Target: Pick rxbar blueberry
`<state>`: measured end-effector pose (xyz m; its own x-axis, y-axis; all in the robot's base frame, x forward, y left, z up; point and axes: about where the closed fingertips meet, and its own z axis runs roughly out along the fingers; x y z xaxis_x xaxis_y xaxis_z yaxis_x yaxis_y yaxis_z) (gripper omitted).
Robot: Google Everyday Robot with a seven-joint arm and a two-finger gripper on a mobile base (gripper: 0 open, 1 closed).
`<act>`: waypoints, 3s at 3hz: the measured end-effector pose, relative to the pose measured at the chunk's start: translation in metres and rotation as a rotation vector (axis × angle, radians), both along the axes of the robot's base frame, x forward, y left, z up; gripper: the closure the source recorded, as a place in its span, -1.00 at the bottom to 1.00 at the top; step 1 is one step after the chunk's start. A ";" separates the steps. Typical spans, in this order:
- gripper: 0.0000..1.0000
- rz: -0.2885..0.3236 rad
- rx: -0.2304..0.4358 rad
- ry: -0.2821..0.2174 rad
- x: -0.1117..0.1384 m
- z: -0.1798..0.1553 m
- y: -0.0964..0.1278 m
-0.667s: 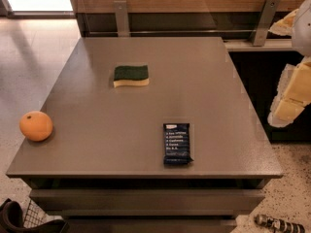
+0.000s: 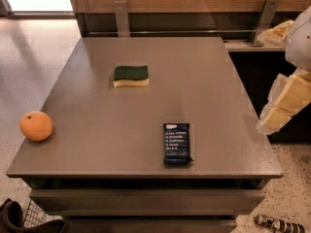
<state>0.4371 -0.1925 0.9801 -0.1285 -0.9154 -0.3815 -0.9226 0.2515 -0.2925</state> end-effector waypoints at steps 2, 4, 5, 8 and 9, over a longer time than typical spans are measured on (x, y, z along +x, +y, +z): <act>-1.00 0.211 0.359 -0.071 0.025 -0.048 0.045; -1.00 0.390 0.667 0.001 0.016 -0.069 0.110; -1.00 0.390 0.667 0.001 0.016 -0.069 0.110; -1.00 0.354 0.754 0.051 0.014 -0.129 0.113; -1.00 0.359 0.766 0.074 0.015 -0.144 0.118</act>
Offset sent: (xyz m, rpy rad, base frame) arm 0.0274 0.1044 -0.0493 0.7400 -0.0729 0.3929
